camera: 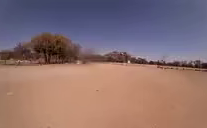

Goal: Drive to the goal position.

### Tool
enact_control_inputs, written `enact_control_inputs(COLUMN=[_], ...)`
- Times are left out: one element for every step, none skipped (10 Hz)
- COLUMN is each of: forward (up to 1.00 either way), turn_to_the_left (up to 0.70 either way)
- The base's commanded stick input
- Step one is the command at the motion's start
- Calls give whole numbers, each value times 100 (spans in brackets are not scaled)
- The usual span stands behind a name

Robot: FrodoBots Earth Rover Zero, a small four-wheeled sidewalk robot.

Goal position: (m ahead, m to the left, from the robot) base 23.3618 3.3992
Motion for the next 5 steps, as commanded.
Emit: enact_control_inputs(forward=[100, 100, 100, 100, 100], turn_to_the_left=[0, 0, 0, 0, 0])
